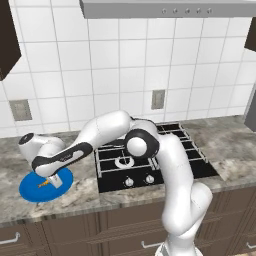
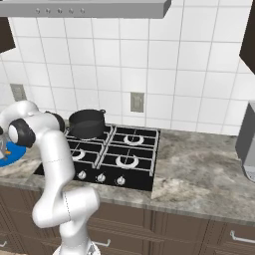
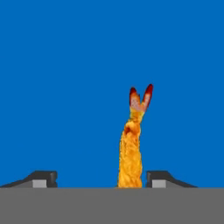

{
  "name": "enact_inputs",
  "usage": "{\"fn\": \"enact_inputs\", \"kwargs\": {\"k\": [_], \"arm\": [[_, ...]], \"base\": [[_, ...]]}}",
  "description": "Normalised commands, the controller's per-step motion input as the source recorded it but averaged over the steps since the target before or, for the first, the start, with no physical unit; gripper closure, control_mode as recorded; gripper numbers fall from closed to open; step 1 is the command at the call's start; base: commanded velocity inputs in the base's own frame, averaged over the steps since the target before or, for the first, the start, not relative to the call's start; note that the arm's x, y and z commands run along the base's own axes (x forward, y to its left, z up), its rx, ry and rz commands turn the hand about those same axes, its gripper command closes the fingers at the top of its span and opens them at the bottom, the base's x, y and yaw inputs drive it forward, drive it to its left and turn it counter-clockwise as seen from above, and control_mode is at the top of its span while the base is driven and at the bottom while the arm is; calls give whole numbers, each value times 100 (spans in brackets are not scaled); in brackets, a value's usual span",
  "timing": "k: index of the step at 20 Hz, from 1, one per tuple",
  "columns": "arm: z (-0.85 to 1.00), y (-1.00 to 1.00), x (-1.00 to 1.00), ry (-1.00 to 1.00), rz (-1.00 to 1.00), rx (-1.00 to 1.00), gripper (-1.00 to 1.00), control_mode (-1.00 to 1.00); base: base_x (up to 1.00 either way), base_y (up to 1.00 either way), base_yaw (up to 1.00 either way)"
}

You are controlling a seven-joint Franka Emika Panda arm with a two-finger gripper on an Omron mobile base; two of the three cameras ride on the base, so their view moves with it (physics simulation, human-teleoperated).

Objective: Retrieve the frozen meat and place it in the pot on a burner. Then turn the burner on.

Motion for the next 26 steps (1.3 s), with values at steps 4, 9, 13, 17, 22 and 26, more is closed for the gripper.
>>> {"fn": "enact_inputs", "kwargs": {"k": [4,9,13,17,22,26], "arm": [[-40,1,0,0,3,0,100,-100],[-12,0,0,0,0,0,100,-100],[0,0,0,0,0,0,100,-100],[0,0,0,0,0,0,100,-100],[0,0,0,0,0,0,100,-100],[2,-1,0,0,0,1,100,-100]], "base": [[0,0,0],[0,0,0],[0,0,0],[0,0,0],[0,0,0],[0,0,0]]}}
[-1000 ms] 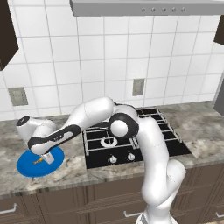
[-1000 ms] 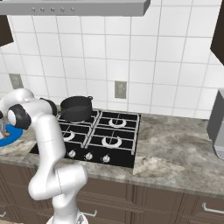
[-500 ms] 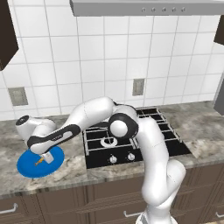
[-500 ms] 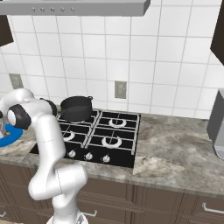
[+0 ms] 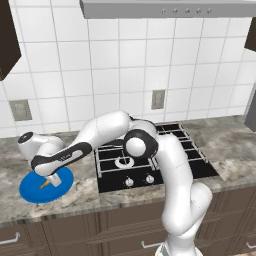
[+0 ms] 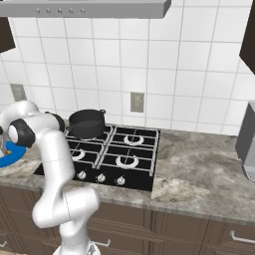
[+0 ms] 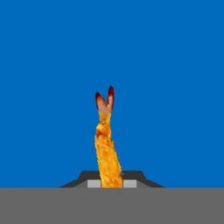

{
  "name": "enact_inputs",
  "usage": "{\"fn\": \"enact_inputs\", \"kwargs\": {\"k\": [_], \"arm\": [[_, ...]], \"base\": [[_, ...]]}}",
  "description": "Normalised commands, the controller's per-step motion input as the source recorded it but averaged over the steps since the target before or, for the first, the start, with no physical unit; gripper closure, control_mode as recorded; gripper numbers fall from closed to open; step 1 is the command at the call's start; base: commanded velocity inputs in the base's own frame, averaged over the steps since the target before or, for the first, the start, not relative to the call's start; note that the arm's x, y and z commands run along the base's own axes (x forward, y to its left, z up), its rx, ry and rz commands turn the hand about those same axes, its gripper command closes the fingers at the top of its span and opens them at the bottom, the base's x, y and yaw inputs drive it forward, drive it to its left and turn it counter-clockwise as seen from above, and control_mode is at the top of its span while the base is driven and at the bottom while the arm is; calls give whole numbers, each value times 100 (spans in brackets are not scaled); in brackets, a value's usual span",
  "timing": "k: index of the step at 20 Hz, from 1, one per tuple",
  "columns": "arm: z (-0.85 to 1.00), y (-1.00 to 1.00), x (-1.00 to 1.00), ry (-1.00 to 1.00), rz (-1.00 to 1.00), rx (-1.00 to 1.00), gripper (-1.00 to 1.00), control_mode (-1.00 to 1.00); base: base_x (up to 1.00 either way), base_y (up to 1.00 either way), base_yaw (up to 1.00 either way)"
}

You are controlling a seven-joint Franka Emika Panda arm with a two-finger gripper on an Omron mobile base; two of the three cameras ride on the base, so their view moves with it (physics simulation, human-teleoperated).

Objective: Retrieve the frozen meat and place it in the pot on a burner. Then turn the burner on.

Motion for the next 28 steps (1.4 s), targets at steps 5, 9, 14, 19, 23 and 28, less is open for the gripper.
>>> {"fn": "enact_inputs", "kwargs": {"k": [5,9,14,19,23,28], "arm": [[51,-15,0,0,0,14,100,-100],[40,-14,0,0,0,14,100,-100],[9,-15,1,-1,0,11,100,-100],[10,-19,4,-1,0,10,100,-100],[30,-21,8,0,0,13,100,-100],[40,-15,13,0,0,10,100,-100]], "base": [[0,0,0],[0,0,0],[0,0,0],[0,0,0],[0,0,0],[0,0,0]]}}
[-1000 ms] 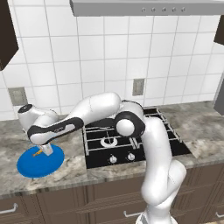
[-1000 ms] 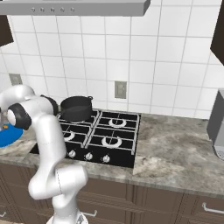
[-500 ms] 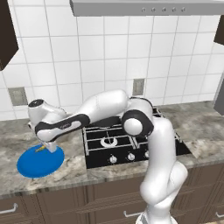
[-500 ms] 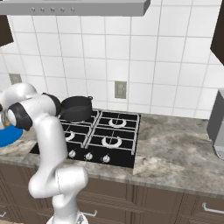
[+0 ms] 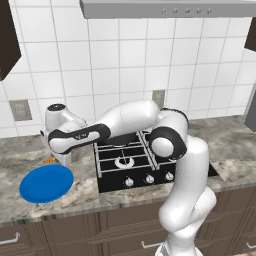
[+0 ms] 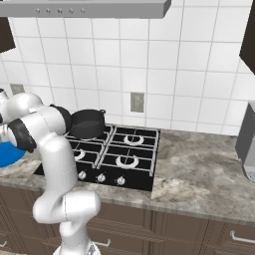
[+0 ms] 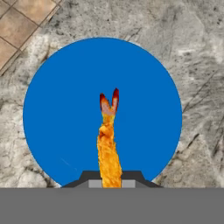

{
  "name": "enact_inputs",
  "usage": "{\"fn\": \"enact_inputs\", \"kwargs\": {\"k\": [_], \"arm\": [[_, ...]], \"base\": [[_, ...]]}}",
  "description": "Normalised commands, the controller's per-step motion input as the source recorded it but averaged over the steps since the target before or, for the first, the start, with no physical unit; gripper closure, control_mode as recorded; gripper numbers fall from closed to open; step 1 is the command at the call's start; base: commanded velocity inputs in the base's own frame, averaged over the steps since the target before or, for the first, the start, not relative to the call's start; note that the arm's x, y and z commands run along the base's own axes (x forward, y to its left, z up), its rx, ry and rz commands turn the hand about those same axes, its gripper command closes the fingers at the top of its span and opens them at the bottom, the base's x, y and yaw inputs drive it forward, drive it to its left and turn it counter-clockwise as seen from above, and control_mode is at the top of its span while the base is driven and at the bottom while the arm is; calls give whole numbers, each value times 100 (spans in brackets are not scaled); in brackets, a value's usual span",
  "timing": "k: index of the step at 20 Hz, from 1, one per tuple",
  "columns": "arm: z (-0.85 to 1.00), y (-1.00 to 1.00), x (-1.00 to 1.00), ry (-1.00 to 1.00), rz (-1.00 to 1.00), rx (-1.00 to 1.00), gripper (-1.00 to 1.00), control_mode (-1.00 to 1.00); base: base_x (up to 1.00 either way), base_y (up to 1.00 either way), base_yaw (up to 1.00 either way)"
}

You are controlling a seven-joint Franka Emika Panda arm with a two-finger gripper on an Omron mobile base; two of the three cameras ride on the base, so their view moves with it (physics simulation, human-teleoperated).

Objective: Retrieve the frozen meat and place it in the pot on a burner. Then turn the burner on.

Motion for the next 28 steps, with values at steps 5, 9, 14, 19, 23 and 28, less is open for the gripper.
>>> {"fn": "enact_inputs", "kwargs": {"k": [5,9,14,19,23,28], "arm": [[31,-11,11,-1,0,6,100,-100],[29,-3,10,0,0,2,100,-100],[26,-7,11,0,0,0,100,-100],[23,-10,13,0,0,0,100,-100],[17,-15,16,0,0,0,100,-100],[4,-25,26,2,-2,0,100,-100]], "base": [[0,0,0],[0,0,0],[0,0,0],[0,0,0],[0,0,0],[0,0,0]]}}
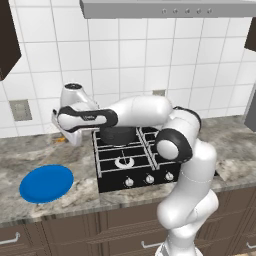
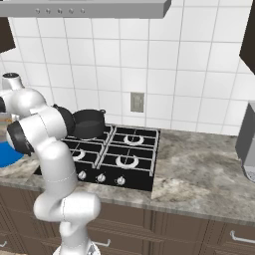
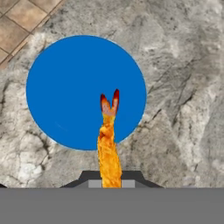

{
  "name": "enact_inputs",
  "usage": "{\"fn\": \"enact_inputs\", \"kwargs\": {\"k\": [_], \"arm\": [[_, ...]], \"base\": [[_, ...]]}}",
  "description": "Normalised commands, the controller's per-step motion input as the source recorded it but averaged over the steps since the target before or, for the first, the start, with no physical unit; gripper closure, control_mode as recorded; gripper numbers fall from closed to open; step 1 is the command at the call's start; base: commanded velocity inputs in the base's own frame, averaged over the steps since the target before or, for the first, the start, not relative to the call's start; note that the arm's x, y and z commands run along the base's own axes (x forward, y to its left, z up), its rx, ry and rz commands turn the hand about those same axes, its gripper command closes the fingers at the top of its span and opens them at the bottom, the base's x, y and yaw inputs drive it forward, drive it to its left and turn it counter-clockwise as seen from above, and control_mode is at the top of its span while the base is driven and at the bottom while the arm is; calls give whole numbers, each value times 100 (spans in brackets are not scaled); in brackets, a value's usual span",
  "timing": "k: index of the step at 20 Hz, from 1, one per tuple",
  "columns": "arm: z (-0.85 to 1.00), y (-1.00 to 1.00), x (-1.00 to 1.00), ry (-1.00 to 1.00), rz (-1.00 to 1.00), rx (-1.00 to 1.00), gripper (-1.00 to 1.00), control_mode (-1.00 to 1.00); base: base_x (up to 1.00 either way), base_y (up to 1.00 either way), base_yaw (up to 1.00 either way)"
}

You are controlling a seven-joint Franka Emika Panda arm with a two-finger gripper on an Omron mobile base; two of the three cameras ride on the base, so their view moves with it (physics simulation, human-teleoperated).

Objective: Retrieve the frozen meat and place it in the pot on a burner. Then turn the burner on.

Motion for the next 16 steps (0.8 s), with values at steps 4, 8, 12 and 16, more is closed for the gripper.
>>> {"fn": "enact_inputs", "kwargs": {"k": [4,8,12,16], "arm": [[0,-36,31,4,-3,0,100,-100],[0,-47,39,5,-6,0,100,-100],[0,-49,46,5,-5,5,100,-100],[0,-38,37,4,-9,3,100,-100]], "base": [[0,0,0],[0,0,0],[0,0,0],[0,0,0]]}}
